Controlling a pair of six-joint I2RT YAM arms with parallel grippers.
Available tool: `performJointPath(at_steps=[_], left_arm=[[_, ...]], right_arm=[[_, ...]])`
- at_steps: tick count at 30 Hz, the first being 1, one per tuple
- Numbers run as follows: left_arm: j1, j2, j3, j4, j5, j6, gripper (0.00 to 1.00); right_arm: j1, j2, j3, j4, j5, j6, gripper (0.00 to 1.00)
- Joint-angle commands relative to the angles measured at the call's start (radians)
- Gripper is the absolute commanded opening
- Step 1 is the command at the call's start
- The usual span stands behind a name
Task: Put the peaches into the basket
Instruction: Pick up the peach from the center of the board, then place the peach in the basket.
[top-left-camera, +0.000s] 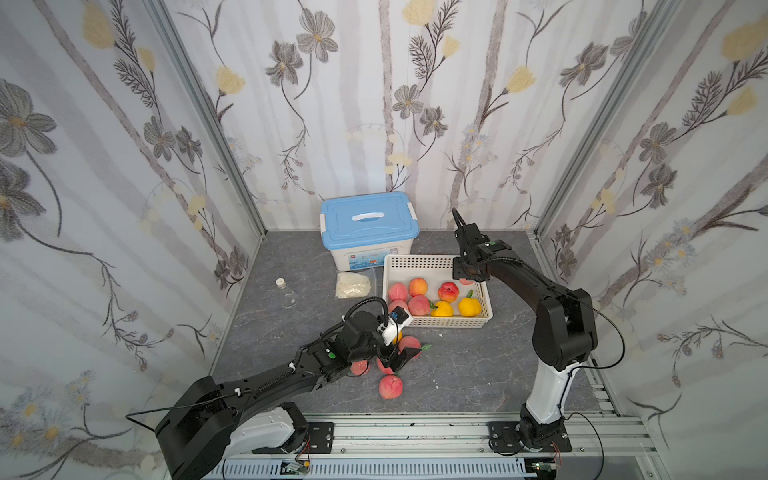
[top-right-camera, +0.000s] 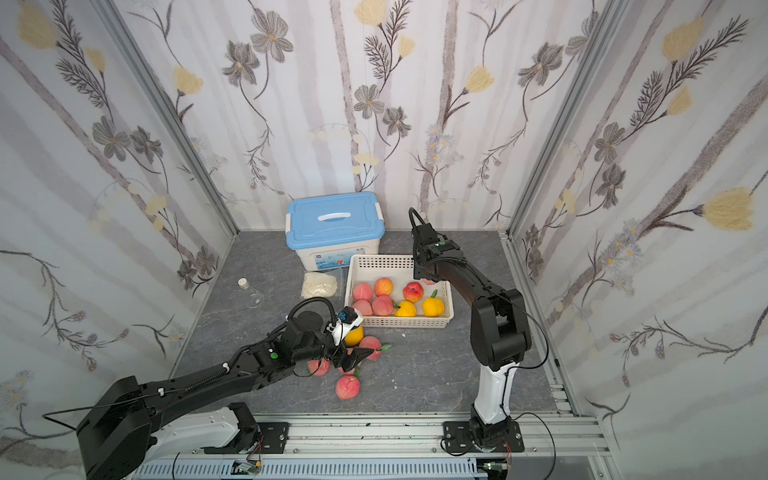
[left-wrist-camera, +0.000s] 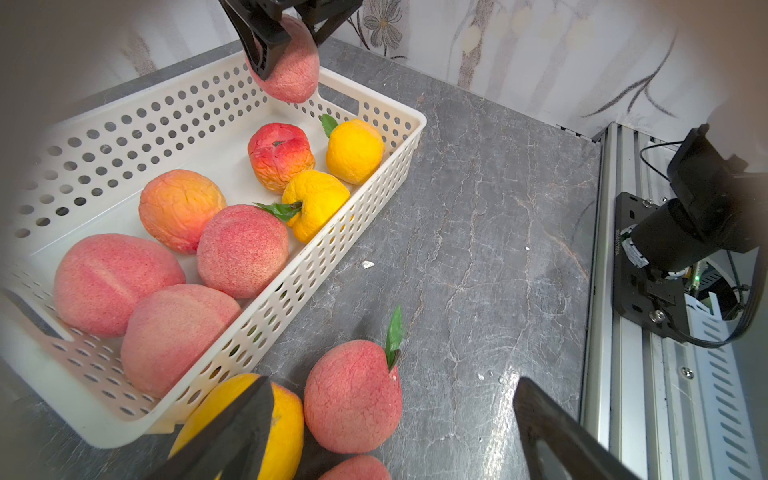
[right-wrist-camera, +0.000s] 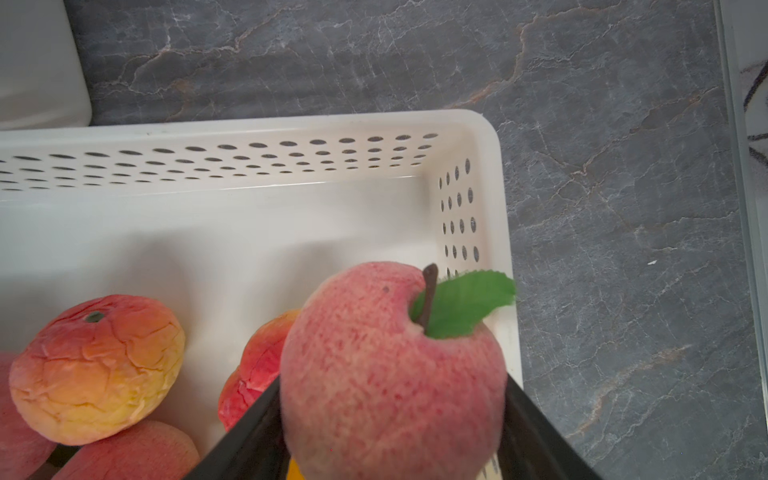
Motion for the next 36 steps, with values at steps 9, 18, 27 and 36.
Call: performJointPath(at_steps=[9, 18, 27, 36], left_arm=[[0.001, 0.009, 0.006, 0.02, 0.003, 0.009, 0.92], [-0.001, 0.001, 0.004, 0.015, 0.0, 0.01, 0.92], [0.0, 0.028, 0.007, 0.027, 0.004, 0.006, 0.92], [0.001, 0.035, 0.01, 0.017, -0.011, 0.015, 0.92]], right_arm=[[0.0, 0.028, -0.052, 0.04, 0.018, 0.026, 0.66], [0.005, 0.046, -0.061, 0.057, 0.018, 0.043, 0.77], [0.013, 0.024, -0.068, 0.079, 0.026, 0.049, 0.84], [0.014, -0.061, -0.076, 0.083, 0.03, 0.026, 0.91]])
